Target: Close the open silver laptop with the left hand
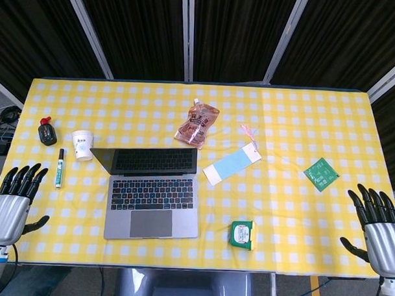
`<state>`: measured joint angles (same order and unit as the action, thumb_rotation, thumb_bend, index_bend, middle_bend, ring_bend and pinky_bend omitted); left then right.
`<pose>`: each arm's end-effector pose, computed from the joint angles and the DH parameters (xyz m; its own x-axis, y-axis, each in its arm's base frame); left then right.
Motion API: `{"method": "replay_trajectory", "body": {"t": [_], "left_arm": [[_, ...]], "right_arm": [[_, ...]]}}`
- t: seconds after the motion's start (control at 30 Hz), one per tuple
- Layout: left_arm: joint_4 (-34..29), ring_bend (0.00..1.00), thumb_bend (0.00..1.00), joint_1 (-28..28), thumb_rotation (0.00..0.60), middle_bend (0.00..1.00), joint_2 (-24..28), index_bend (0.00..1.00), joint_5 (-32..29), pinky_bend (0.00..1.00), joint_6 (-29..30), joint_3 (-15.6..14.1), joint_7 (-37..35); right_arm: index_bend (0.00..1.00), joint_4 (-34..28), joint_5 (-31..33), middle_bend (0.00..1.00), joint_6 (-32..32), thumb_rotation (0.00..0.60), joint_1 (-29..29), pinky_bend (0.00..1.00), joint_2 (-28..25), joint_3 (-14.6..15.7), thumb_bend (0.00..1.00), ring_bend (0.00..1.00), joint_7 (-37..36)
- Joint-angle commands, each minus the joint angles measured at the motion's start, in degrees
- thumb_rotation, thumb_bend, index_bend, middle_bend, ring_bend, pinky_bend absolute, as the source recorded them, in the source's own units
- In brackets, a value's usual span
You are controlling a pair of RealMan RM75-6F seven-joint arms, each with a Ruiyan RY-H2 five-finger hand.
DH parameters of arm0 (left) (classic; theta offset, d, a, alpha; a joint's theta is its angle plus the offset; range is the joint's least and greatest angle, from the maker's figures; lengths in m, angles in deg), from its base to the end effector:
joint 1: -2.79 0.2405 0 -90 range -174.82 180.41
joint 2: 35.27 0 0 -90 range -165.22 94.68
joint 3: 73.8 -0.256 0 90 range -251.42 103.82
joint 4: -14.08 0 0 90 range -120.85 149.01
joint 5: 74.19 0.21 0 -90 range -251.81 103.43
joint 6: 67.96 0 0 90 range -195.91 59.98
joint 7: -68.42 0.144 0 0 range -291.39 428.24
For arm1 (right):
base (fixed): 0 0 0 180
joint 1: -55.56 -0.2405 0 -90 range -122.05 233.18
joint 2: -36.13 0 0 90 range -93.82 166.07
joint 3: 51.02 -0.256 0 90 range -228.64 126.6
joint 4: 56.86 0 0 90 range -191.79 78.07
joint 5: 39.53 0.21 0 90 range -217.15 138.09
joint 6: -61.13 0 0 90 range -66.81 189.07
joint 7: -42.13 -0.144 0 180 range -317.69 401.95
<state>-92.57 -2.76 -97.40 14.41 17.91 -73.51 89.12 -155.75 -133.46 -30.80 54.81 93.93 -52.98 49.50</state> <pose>-0.2570 0.1703 0.1453 0.5311 0.0197 0.8471 0.8451 -0.0844 -0.5279 -0.2841 -0.1541 0.1889 0.5055 0.0829 0.8588 -0.8561 -0.0757 0.5112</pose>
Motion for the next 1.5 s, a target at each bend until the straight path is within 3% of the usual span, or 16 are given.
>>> {"method": "replay_trajectory", "body": {"t": [0.03, 0.27, 0.33, 0.47, 0.6, 0.7, 0.87, 1.07, 1.17, 1.33, 1.4, 1.5], "left_arm": [[0.0, 0.00, 0.00, -0.1, 0.600, 0.00, -0.1, 0.00, -0.1, 0.00, -0.3, 0.0, -0.1], [-0.3, 0.00, 0.00, -1.1, 0.600, 0.00, 0.1, 0.00, 0.2, 0.00, -1.9, 0.2, -2.0], [-0.8, 0.00, 0.05, -2.6, 0.600, 0.00, 0.4, 0.00, 1.2, 0.00, -3.5, 0.6, -4.1], [-2.1, 0.00, 0.47, -9.0, 0.600, 0.00, 2.2, 0.00, -0.9, 0.00, -11.1, 4.4, -4.2], [-3.6, 0.00, 0.85, -18.3, 0.600, 0.00, 4.1, 0.00, -8.6, 0.00, -23.6, 9.9, -5.7], [0.0, 0.00, 0.98, -26.9, 0.600, 0.00, 1.8, 0.00, -14.3, 0.00, -30.7, 15.8, -4.9], [0.5, 0.00, 1.00, -33.5, 0.600, 0.00, 0.5, 0.00, -24.8, 0.00, -35.8, 18.8, -0.7], [1.6, 0.00, 1.00, -39.9, 0.600, 0.00, -0.3, 0.00, -34.3, 0.00, -41.6, 19.2, 0.5], [2.9, 0.05, 1.00, -41.6, 0.600, 0.04, -1.4, 0.02, -36.1, 0.08, -41.3, 18.4, 1.4], [3.0, 0.15, 1.00, -42.8, 0.600, 0.10, -2.3, 0.14, -39.3, 0.23, -43.0, 17.9, -1.6], [3.2, 0.22, 1.00, -43.4, 0.600, 0.17, -2.1, 0.18, -40.0, 0.28, -44.5, 17.4, -3.1], [2.9, 0.27, 1.00, -43.9, 0.600, 0.22, -1.9, 0.21, -40.3, 0.31, -46.4, 17.0, -5.7]], "right_arm": [[0.03, 0.0, 0.3, 0.00, 0.1, 0.600, 0.0, 0.00, 0.0, -0.1, 0.00, 0.00, -0.3], [0.04, 0.2, 1.0, 0.00, 0.2, 0.600, 0.0, 0.00, -0.3, -0.4, 0.00, 0.00, -1.4], [0.04, 0.2, 1.3, 0.00, 0.4, 0.600, -0.1, 0.00, -0.3, -0.5, 0.00, 0.00, -1.8], [0.04, 0.3, 1.8, 0.00, 1.1, 0.600, -0.4, 0.00, -0.3, -0.7, 0.00, 0.00, -2.1], [0.04, 0.4, 2.3, 0.00, 1.2, 0.600, -0.4, 0.00, -0.2, -0.9, 0.00, 0.00, -2.1], [0.04, 0.7, 3.3, 0.00, 1.6, 0.600, -0.5, 0.00, -0.1, -1.2, 0.00, 0.00, -2.2], [0.05, 0.9, 4.6, 0.00, 2.3, 0.600, -0.8, 0.00, -0.1, -1.7, 0.00, 0.00, -2.4], [0.05, 1.1, 6.1, 0.00, 2.7, 0.600, -1.0, 0.00, 0.0, -2.4, 0.00, 0.00, -2.5], [0.05, 1.3, 6.8, 0.00, 2.9, 0.600, -1.0, 0.00, 0.0, -2.6, 0.00, 0.00, -2.5], [0.05, 1.9, 8.1, 0.00, 3.6, 0.600, -1.2, 0.00, 0.1, -2.9, 0.00, 0.00, -3.3], [0.05, 2.1, 8.3, 0.00, 3.4, 0.600, -1.1, 0.00, 0.0, -3.1, 0.00, 0.00, -3.6], [0.05, 2.1, 8.3, 0.00, 3.0, 0.600, -0.9, 0.00, -0.2, -3.2, 0.00, 0.00, -4.2]]}}
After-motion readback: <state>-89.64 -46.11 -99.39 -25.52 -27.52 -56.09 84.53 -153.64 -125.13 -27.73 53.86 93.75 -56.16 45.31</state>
